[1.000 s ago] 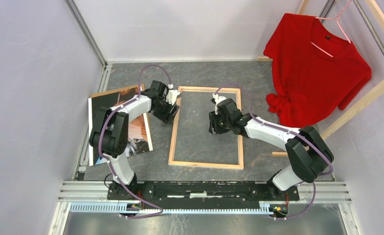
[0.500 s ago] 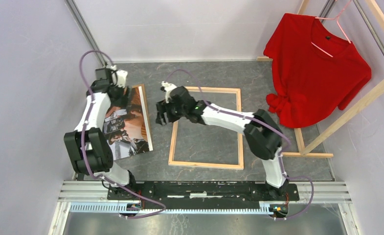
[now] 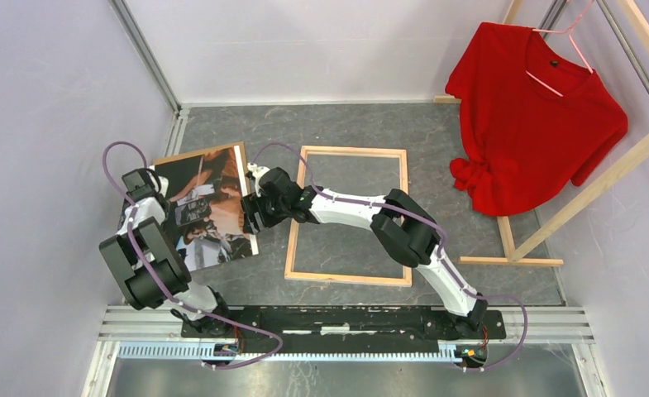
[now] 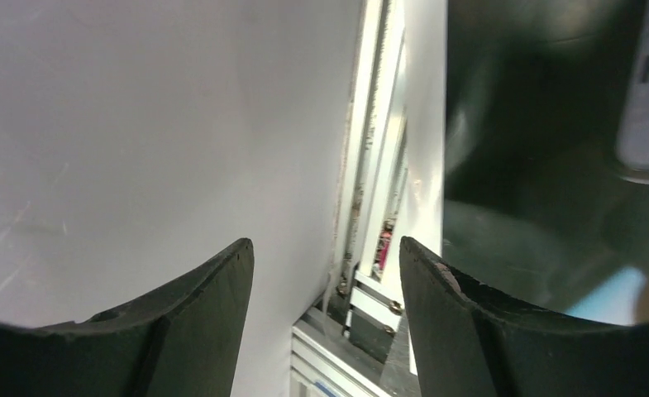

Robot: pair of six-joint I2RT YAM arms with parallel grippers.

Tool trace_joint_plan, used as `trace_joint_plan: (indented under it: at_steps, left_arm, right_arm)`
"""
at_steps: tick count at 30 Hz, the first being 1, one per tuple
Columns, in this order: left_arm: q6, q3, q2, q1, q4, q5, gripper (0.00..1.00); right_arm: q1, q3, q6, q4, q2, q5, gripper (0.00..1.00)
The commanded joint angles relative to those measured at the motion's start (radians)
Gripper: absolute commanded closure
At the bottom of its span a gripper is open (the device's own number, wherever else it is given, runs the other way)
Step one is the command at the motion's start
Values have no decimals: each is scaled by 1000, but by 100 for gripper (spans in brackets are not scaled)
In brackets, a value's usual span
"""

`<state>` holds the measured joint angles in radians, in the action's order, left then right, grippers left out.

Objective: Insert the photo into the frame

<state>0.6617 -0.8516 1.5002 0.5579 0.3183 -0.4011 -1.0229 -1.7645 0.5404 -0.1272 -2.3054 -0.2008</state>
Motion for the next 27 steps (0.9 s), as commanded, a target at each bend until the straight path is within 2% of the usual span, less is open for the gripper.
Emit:
trace_joint_plan:
  at_steps: [1, 6, 13, 18, 27]
  left_arm:
    - [96, 25, 39, 3, -245, -123, 30]
    - [59, -8, 141, -2, -283, -132, 32]
    - [-5, -21, 192, -52, -241, -55, 32]
    - [-57, -18, 172, -125, -186, -4, 32]
    - [-100, 28, 157, -247, -167, 0, 32]
  right_arm:
    - [3, -6, 11, 41, -2, 29, 20]
    - [8, -33, 18, 37, -37, 56, 19]
    - [15, -12, 35, 35, -51, 77, 17]
    - [15, 63, 55, 57, -33, 74, 17]
    - [15, 260, 92, 117, 61, 49, 17]
